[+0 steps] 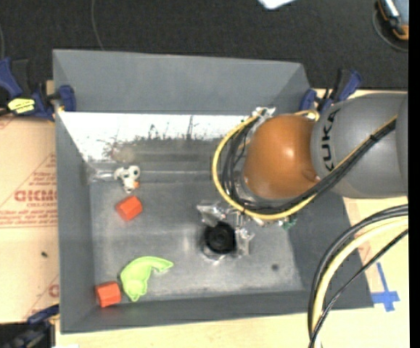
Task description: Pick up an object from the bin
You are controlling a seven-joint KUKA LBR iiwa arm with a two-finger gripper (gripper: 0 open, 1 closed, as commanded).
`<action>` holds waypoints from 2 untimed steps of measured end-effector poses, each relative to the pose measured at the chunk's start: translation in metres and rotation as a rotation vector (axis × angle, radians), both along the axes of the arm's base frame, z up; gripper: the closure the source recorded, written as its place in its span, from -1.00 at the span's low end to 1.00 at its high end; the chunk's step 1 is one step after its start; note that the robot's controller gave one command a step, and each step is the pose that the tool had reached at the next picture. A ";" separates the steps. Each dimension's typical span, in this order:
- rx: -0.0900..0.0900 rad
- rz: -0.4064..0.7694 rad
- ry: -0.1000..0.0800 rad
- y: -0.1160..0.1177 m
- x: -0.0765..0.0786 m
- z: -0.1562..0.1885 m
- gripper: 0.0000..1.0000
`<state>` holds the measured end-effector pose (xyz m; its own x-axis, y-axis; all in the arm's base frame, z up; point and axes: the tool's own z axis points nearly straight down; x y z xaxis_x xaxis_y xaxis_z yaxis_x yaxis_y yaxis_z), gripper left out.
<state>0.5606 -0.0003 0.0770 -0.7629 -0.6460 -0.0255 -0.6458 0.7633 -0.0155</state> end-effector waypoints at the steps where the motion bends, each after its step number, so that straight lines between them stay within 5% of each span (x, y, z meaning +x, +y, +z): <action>1: 0.000 -0.001 0.001 0.000 0.000 0.000 1.00; 2: 0.000 -0.002 0.001 0.000 0.000 0.000 1.00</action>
Offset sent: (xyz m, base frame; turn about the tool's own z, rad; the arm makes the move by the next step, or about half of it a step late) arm 0.0000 0.0000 0.0000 0.0000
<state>0.5604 -0.0006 0.0767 -0.7644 -0.6443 -0.0246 -0.6442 0.7647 -0.0150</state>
